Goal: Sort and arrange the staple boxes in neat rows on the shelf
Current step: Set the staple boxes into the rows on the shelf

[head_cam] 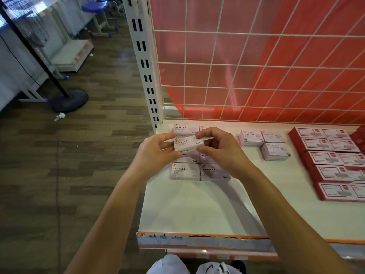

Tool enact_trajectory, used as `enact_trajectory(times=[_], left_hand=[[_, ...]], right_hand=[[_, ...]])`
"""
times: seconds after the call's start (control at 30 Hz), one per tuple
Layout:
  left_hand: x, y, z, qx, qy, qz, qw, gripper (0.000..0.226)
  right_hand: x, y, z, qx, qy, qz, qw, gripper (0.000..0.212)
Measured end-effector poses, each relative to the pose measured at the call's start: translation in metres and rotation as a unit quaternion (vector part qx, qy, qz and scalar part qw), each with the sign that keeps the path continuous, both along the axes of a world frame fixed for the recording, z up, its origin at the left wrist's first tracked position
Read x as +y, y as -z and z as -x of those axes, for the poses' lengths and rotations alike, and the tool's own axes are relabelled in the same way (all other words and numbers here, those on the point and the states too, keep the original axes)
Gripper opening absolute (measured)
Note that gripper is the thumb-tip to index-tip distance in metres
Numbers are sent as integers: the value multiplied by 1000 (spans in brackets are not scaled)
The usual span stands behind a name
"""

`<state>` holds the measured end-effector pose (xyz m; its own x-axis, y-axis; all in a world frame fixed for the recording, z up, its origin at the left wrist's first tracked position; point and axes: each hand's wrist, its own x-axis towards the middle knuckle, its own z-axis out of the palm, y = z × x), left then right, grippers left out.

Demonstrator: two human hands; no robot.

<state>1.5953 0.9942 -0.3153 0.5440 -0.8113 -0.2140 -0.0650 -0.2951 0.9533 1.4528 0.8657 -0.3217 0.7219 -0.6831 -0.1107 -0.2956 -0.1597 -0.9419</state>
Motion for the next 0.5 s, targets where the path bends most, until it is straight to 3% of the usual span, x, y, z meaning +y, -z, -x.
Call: enact_trajectory(times=[0.17,0.37,0.5], left_hand=[[2,8,-10,-20,4,-26,999,41],[-6,11,-11,-160,-5,-39,986,44],[-10,14,-14,-172,0,-51,984,44]], right_hand=[[8,3,0,-15,13,-35,999,28],[10,4,1,63,54,133,988,28],[-1,5,6,97,91,197,971,32]])
